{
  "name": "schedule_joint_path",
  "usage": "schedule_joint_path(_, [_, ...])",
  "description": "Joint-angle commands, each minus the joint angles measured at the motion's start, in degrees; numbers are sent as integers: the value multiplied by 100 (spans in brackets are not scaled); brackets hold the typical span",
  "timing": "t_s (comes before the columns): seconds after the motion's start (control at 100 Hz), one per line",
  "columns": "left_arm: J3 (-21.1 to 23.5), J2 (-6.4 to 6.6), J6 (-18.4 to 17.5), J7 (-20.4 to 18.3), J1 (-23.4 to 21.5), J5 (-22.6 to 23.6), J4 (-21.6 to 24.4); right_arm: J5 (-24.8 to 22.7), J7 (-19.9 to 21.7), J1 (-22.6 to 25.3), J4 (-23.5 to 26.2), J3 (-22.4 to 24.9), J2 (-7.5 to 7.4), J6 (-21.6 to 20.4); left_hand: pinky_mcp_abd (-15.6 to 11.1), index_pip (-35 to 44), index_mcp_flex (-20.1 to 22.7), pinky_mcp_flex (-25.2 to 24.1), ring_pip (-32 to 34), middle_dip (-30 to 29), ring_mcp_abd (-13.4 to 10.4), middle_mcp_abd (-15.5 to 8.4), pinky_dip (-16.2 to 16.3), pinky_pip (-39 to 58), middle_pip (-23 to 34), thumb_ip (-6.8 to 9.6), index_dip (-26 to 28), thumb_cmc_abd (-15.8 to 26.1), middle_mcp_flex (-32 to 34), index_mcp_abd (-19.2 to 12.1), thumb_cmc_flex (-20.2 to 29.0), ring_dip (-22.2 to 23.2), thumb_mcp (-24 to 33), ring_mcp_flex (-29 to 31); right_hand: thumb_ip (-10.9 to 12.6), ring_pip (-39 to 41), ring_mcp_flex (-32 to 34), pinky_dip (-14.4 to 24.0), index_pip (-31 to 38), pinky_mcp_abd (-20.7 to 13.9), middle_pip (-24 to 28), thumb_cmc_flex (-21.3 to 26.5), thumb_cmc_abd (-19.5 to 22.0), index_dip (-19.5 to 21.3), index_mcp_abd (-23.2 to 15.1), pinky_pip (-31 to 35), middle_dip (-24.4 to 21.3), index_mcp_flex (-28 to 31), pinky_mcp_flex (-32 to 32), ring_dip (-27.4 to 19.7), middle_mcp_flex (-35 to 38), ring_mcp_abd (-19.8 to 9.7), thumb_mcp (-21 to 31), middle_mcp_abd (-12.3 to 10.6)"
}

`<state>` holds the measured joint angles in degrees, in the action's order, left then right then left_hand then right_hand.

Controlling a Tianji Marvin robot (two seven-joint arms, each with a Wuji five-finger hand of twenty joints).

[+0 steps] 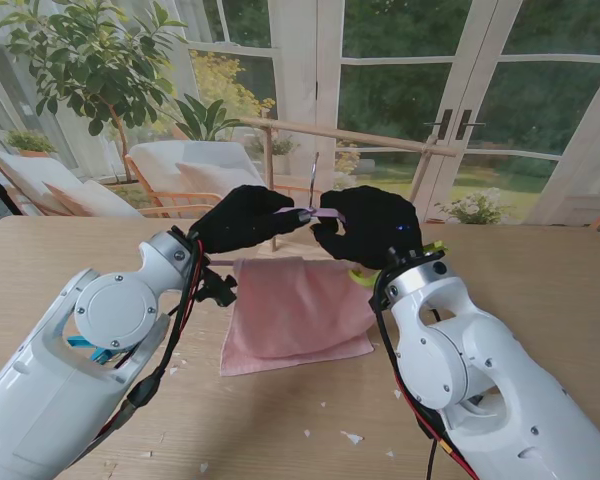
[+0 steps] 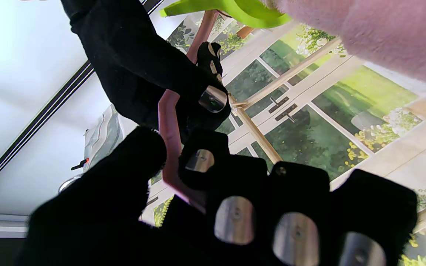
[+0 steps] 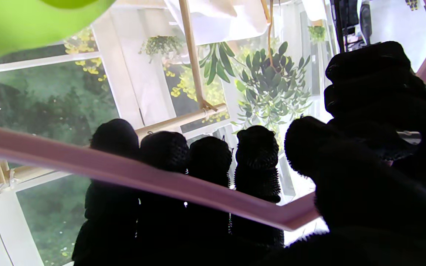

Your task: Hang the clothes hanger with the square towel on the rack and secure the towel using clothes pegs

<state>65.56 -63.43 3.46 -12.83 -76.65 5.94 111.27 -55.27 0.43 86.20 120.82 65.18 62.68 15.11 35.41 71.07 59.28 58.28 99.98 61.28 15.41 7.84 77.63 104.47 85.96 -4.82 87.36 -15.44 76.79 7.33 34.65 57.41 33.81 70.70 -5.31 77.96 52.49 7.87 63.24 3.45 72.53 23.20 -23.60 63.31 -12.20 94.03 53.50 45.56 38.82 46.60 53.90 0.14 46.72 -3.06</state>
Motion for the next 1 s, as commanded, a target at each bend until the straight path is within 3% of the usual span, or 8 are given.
schedule_joint_path(0.0, [30, -43, 50, -19, 6, -7, 70, -80, 30, 36, 4, -14, 54, 32, 92, 314, 439, 118, 809, 66, -286, -505, 64, 1551, 446, 56, 172, 82, 20, 124, -54, 226, 225, 168, -10, 902, 461, 4322, 252, -265, 367, -197, 303, 271, -92, 571, 233, 241, 208, 338, 226, -158, -116, -171])
schedule_joint_path(0.12, [65, -45, 129, 2, -29, 25, 101, -66, -66, 70, -33, -28, 70, 115, 36, 305, 283, 136, 796, 57, -307, -508, 22, 1551, 415, 37, 185, 118, 16, 109, -65, 206, 146, 171, 370, 1371, 971, 4368, 702, -284, 775, -437, 869, 836, 5, 1272, 733, 836, 621, 629, 732, -220, -313, -231])
schedule_joint_path(0.4, [36, -63, 226, 61, -35, 30, 81, 145, -509, 31, -176, -161, 164, 408, 12, 298, 140, 144, 781, 46, -289, -500, -51, 1551, 322, 23, 146, 124, 17, 102, -64, 170, 70, 172, 534, 2577, 2270, 3962, 1278, -271, 1188, -856, 903, 1332, -390, 2592, 1095, 2498, 2876, 759, 2416, -350, -216, -399])
schedule_joint_path(0.73, [-23, -107, 439, 260, -76, 172, 137, 218, -91, -64, -17, -265, 133, 809, 152, -273, -692, 148, 535, 347, 131, -44, -793, 1507, -641, -18, -245, 131, -6, 177, 58, -60, 85, 163, 940, 2769, 2273, 5850, 1182, -662, 1286, -735, 1767, 1609, -804, 2595, 1206, 2797, 3270, 2317, 2877, -727, -608, -524])
schedule_joint_path(0.81, [-37, -128, 432, 348, -99, 176, 130, 364, 42, -88, 46, -273, 127, 922, 453, -702, -1175, 150, -593, 460, 988, 438, -1176, 892, -1398, -181, -566, 16, -542, 288, 192, 375, 85, -62, 998, 2784, 2272, 6102, 1202, -603, 1364, -675, 1830, 1605, -757, 2594, 1169, 2814, 3266, 2503, 2881, -687, -598, -449])
schedule_joint_path(0.85, [-35, -131, 450, 352, -110, 155, 140, 427, 112, -101, 80, -277, 123, 992, 457, -939, -1519, -397, -1353, 390, 1444, 678, -1310, 282, -1874, -287, -692, -60, -941, 339, 348, 808, -91, -638, 1023, 2795, 2270, 6189, 1212, -582, 1394, -654, 1851, 1601, -712, 2595, 1158, 2814, 3263, 2558, 2882, -670, -576, -412])
schedule_joint_path(0.91, [-27, -129, 473, 338, -128, 113, 161, 523, 164, -116, 110, -277, 122, 1058, 458, -1292, -2032, -2100, -2663, 99, 2022, 1022, -607, -1322, -2766, -339, -1056, -130, -1621, 421, 630, 1169, -396, -1726, 1056, 2801, 2268, 6268, 1224, -548, 1418, -621, 1869, 1594, -672, 2595, 1143, 2815, 3259, 2610, 2883, -633, -535, -363])
schedule_joint_path(0.99, [-12, -122, 487, 300, -140, 57, 177, 552, 240, -137, 143, -280, 115, 1140, 458, -1928, -2593, -3827, -4332, -545, 2163, 1259, -785, -3197, -4054, -344, -1816, -151, -2516, 496, 804, 826, -607, -3120, 1087, 2810, 2267, 6354, 1234, -524, 1440, -612, 1868, 1584, -648, 2595, 1128, 2814, 3258, 2664, 2883, -617, -505, -329])
